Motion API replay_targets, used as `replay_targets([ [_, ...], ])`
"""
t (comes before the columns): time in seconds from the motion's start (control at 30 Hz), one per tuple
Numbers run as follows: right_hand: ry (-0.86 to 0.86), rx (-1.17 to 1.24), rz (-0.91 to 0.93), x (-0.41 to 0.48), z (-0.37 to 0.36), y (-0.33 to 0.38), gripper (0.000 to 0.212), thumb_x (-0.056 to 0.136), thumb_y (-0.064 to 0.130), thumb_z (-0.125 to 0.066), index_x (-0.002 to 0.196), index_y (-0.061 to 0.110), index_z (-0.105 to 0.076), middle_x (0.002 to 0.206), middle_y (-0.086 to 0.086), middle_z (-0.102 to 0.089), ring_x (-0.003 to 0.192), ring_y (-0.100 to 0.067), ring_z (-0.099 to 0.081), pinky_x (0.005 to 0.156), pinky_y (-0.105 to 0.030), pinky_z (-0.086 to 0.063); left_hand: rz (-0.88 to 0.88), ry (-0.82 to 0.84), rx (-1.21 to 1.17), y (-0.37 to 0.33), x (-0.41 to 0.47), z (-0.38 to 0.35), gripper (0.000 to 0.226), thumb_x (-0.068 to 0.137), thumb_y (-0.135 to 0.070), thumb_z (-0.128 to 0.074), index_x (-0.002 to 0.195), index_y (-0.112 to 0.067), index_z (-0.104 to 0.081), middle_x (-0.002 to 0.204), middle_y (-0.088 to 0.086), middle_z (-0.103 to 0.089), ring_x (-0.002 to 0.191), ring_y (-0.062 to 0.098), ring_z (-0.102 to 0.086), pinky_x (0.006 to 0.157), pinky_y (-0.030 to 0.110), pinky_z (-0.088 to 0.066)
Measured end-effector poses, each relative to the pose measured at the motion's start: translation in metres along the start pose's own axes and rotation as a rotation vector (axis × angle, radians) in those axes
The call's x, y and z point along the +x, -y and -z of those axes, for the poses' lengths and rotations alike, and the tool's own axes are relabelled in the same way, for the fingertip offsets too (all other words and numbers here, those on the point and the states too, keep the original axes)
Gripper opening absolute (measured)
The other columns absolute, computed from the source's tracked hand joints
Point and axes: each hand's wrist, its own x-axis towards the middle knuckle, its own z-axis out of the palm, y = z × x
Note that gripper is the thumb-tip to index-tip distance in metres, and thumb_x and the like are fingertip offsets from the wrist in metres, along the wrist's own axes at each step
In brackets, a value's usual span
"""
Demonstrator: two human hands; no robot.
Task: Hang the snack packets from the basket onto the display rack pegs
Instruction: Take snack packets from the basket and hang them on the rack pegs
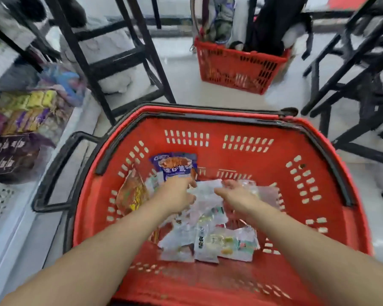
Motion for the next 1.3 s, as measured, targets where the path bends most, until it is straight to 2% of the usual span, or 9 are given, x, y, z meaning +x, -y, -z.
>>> replay_targets([
  [0.17, -0.031, 0.176, -0.031, 0.109, -0.016, -0.029, 0.043, 0.089, 0.036, -0.063, 0.125, 0.025, -0.043, 0.113, -0.011, -0.053, 0.091, -0.032, -0.053, 0.069, -0.040, -0.052, -0.055, 0.246, 0.422, 0.051, 0.079, -0.084, 0.064, 0.086, -0.038, -0.066, 0.139, -0.018, -0.037, 0.135, 0.011, -0.047, 0.116, 0.031, -0.052, 0.092, 0.036, -0.048],
  [0.33, -0.051, 0.309, 0.029, 0.152, -0.032, -0.045, 0.042, 0.087, 0.014, -0.070, 0.123, 0.018, -0.049, 0.111, -0.011, -0.063, 0.087, -0.030, -0.063, 0.070, -0.042, -0.056, 0.023, 0.331, 0.395, 0.083, 0.092, -0.097, 0.097, 0.079, -0.025, -0.076, 0.150, -0.030, -0.011, 0.145, 0.010, -0.030, 0.123, 0.034, -0.046, 0.094, 0.040, -0.047],
  [0.47, -0.154, 0.109, 0.102, 0.143, -0.056, -0.043, 0.015, 0.085, 0.006, -0.071, 0.093, 0.015, -0.064, 0.111, -0.011, -0.069, 0.096, -0.031, -0.066, 0.088, -0.045, -0.055, 0.081, 0.246, 0.296, 0.083, 0.083, -0.079, 0.085, 0.083, -0.008, -0.063, 0.150, -0.034, -0.017, 0.144, 0.005, -0.038, 0.119, 0.029, -0.052, 0.087, 0.037, -0.052],
  [0.6, -0.088, -0.249, 0.262, 0.124, -0.057, -0.022, 0.006, 0.089, 0.019, -0.069, 0.086, 0.020, -0.063, 0.093, 0.003, -0.066, 0.090, -0.019, -0.064, 0.071, -0.026, -0.051, -0.007, -0.171, 0.453, 0.060, 0.069, -0.026, 0.032, 0.086, -0.015, -0.055, 0.117, -0.017, -0.061, 0.113, 0.004, -0.060, 0.098, 0.028, -0.061, 0.072, 0.035, -0.051],
  [0.77, -0.061, -0.748, 0.424, 0.098, -0.033, 0.012, 0.030, 0.091, 0.040, -0.065, 0.068, 0.021, -0.057, 0.064, 0.005, -0.059, 0.060, -0.013, -0.056, 0.054, -0.025, -0.039, -0.071, -0.765, 0.437, 0.057, 0.059, 0.021, 0.029, 0.083, -0.018, -0.060, 0.110, -0.009, -0.059, 0.111, 0.009, -0.057, 0.097, 0.031, -0.058, 0.066, 0.041, -0.045],
  [0.9, -0.067, -1.043, 0.603, 0.070, -0.019, 0.036, 0.047, 0.096, 0.043, -0.055, 0.063, 0.014, -0.038, 0.056, -0.001, -0.039, 0.052, -0.018, -0.036, 0.051, -0.031, -0.026, -0.027, -0.750, 0.495, 0.068, 0.067, 0.020, 0.034, 0.088, -0.017, -0.059, 0.120, -0.008, -0.052, 0.116, 0.011, -0.059, 0.093, 0.034, -0.063, 0.066, 0.039, -0.044],
  [1.07, -0.094, -1.149, 0.740, 0.029, -0.001, 0.052, 0.042, 0.098, 0.039, -0.052, 0.065, 0.015, -0.042, 0.061, -0.001, -0.046, 0.055, -0.016, -0.040, 0.052, -0.031, -0.031, 0.037, -0.630, 0.656, 0.088, 0.073, 0.009, 0.018, 0.083, -0.022, -0.067, 0.100, -0.018, -0.063, 0.098, 0.002, -0.058, 0.098, 0.026, -0.054, 0.080, 0.039, -0.043],
  [1.2, -0.141, -1.125, 0.834, -0.003, 0.014, 0.067, 0.039, 0.097, 0.035, -0.056, 0.065, 0.013, -0.049, 0.060, -0.003, -0.057, 0.054, -0.016, -0.050, 0.052, -0.029, -0.035, -0.121, -0.521, 0.410, 0.067, 0.069, 0.022, 0.019, 0.087, -0.026, -0.062, 0.073, -0.019, -0.050, 0.077, -0.004, -0.051, 0.075, 0.020, -0.053, 0.058, 0.031, -0.041],
  [1.3, -0.199, -0.958, 0.869, -0.033, 0.029, 0.082, 0.038, 0.093, 0.027, -0.063, 0.063, 0.006, -0.055, 0.056, -0.008, -0.057, 0.050, -0.016, -0.050, 0.052, -0.029, -0.039, -0.149, -0.432, 0.217, 0.047, 0.055, 0.044, 0.017, 0.083, -0.021, -0.060, 0.074, -0.023, -0.046, 0.073, -0.003, -0.057, 0.070, 0.021, -0.055, 0.055, 0.032, -0.040],
])
